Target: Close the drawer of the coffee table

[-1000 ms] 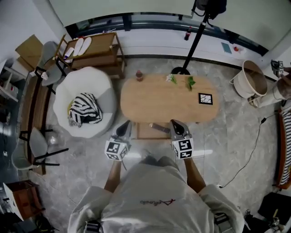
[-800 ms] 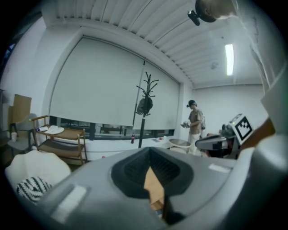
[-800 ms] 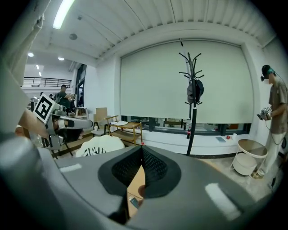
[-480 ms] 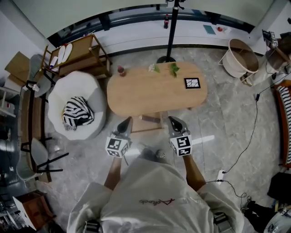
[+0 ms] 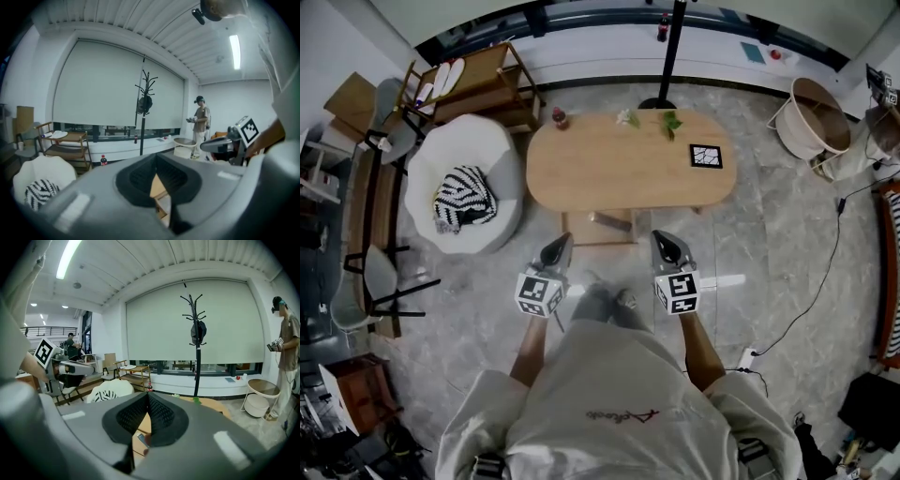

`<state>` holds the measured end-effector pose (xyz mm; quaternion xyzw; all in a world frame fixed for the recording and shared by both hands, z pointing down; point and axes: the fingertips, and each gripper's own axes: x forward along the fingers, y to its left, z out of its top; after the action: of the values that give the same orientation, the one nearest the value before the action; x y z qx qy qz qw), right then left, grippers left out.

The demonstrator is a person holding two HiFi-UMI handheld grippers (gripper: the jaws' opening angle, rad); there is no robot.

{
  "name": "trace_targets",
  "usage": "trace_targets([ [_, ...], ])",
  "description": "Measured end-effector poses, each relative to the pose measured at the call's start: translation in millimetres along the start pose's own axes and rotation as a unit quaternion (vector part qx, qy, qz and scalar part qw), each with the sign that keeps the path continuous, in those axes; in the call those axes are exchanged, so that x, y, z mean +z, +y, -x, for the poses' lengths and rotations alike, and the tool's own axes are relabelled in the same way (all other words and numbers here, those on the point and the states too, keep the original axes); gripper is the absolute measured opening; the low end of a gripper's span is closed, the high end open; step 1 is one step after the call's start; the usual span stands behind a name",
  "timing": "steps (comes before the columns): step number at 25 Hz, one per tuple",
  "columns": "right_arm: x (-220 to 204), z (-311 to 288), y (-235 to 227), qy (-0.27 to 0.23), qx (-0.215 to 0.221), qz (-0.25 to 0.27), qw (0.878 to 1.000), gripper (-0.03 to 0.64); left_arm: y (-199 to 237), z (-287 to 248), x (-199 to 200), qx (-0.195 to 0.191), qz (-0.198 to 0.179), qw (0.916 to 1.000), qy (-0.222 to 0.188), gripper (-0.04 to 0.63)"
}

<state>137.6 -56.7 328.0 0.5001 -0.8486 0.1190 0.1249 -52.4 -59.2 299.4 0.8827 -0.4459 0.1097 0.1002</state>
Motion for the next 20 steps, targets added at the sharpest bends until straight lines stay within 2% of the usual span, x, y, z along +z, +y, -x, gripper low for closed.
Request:
trace_targets([
  [11, -24, -14, 17, 0.026, 0.025, 0.006, 0.999, 0.003, 15, 12, -44, 0.024, 0.003, 0.9991, 0.034, 0.002],
  [17, -43, -38, 32, 0.05, 0.024, 0.007, 0.998, 0.003, 38, 16, -77, 0.013, -0.004, 0.998, 0.062, 0.0],
  [20, -57, -53, 43, 0.062, 0.018, 0.007, 0.998, 0.003, 54, 20, -102, 0.001, 0.004, 0.9974, 0.072, 0.0],
])
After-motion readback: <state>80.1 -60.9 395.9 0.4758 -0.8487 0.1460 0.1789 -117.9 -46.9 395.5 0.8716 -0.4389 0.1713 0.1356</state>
